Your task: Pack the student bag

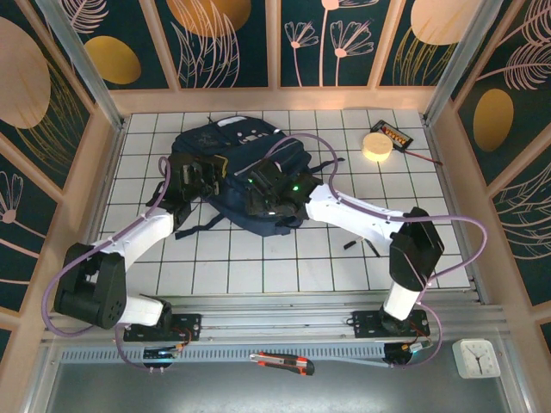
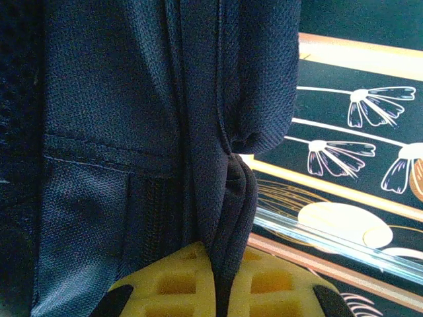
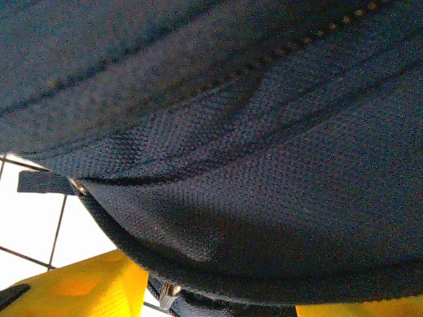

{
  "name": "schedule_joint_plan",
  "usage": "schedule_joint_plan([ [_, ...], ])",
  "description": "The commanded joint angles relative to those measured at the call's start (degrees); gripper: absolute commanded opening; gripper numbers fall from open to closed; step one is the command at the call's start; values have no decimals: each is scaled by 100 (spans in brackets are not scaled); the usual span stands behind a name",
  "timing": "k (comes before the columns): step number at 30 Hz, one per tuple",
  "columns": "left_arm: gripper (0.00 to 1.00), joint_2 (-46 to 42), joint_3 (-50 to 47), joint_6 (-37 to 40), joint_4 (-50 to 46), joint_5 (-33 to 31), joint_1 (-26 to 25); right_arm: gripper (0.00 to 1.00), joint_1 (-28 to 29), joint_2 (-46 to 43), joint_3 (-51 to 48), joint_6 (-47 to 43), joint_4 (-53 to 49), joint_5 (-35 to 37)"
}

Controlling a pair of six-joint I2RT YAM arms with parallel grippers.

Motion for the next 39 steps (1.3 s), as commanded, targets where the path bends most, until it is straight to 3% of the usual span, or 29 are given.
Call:
schedule_joint_plan([
  [1, 0, -426, 200, -396, 695, -128, 5, 56, 42, 175, 214, -4, -127, 160],
  [8, 0, -538, 259, -387, 526, -464, -83, 48, 173, 518, 878, 260, -1159, 501],
  [15, 0, -390, 440, -395, 521, -606, -258, 54, 550, 1260, 2074, 278, -2492, 1485],
  [18, 0, -417, 433, -404, 485, -638, -270, 53, 571, 1309, 2073, 359, -2634, 1561],
  [23, 0, -421, 441, -386, 481, -657, -270, 35, 563, 1004, 1726, 517, -2561, 1512],
  [30, 0, -376, 419, -405, 565, -633, -270, 20, 538, 863, 1624, 605, -2524, 1401],
  [35, 0, -399, 340, -429, 596, -610, -270, 1, 509, 801, 1635, 604, -2438, 1254],
  [39, 0, -446, 264, -450, 640, -618, -272, 0, 335, 654, 1477, 671, -2268, 904],
])
